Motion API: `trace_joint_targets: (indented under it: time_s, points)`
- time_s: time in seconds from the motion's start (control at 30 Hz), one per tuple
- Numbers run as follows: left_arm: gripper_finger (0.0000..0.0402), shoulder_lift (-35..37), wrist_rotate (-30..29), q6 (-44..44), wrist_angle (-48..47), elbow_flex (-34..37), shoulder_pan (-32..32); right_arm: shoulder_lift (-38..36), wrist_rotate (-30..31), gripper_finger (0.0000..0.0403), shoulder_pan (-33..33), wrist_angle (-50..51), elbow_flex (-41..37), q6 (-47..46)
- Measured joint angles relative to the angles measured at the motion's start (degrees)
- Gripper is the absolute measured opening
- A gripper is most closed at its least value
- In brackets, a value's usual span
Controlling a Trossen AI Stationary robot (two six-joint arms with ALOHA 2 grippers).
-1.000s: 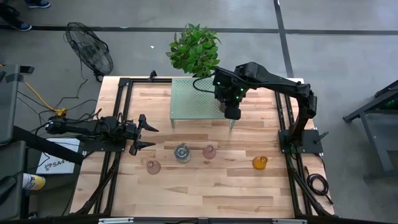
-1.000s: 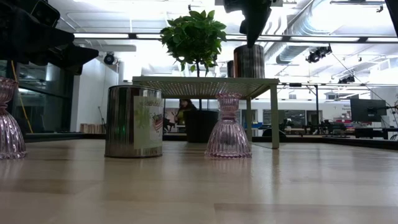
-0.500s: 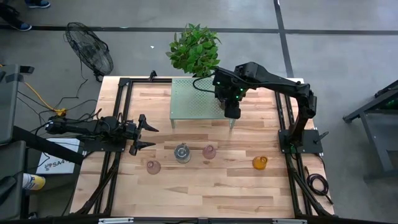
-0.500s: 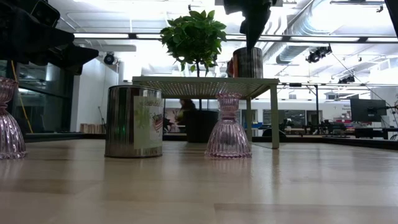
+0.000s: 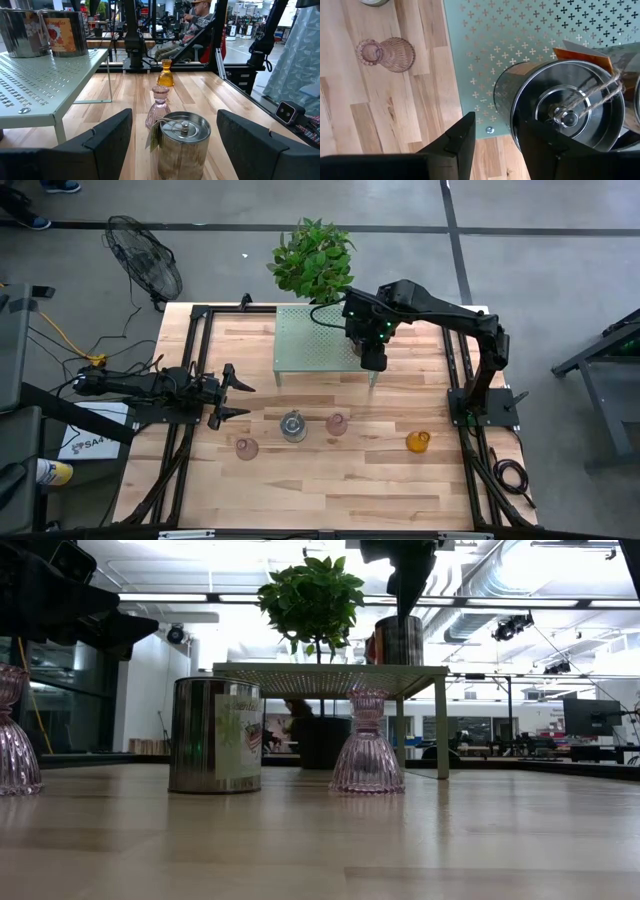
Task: Pick & Place candle stick holders
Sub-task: Align the bottom scented candle with the other scented candle on the shelf, then put the scented candle on the shelf
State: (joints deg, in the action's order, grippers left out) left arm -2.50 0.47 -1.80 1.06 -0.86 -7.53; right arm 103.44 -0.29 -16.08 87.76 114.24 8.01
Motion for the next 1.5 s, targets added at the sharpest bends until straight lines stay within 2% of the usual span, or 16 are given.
trace_joint_targets:
  time_s: [0.27,0.6,0.77,0.9,1.17,1.33,1.4,1.5]
  points:
    - [0.0287,0.00,-0.01,0.00,0.00,0.00,0.01,0.00,0.35,0.0138,0.00,-0.07,0.01,0.46]
    - [0.0287,0.00,-0.01,0.00,0.00,0.00,0.01,0.00,3.69,0.0179,0.00,-0.05,0.02,1.25]
    - [0.0287,0.00,0.00,0.00,-0.02,0.00,0.00,0.00,4.42,0.0184,0.00,0.40,0.22,1.46]
    - [0.0287,0.00,-0.01,0.00,0.00,0.00,0.00,-0.17,4.52,0.0184,0.00,0.89,3.18,1.46]
    - [0.0287,0.01,-0.01,0.00,0.00,0.00,0.00,-1.35,2.21,0.0185,0.00,2.17,13.85,1.18]
    - [0.0287,0.00,-0.02,0.00,0.00,0.00,0.02,-6.85,-1.68,0.0185,0.11,1.51,14.48,-0.52]
    - [0.0287,0.02,-0.01,0.00,0.00,0.00,0.01,-10.83,-2.13,0.0185,0.50,-1.36,11.72,-2.55]
    - [0.0287,0.02,-0.01,0.00,0.00,0.00,0.01,-18.28,0.56,0.0185,2.33,-8.68,3.92,-3.96]
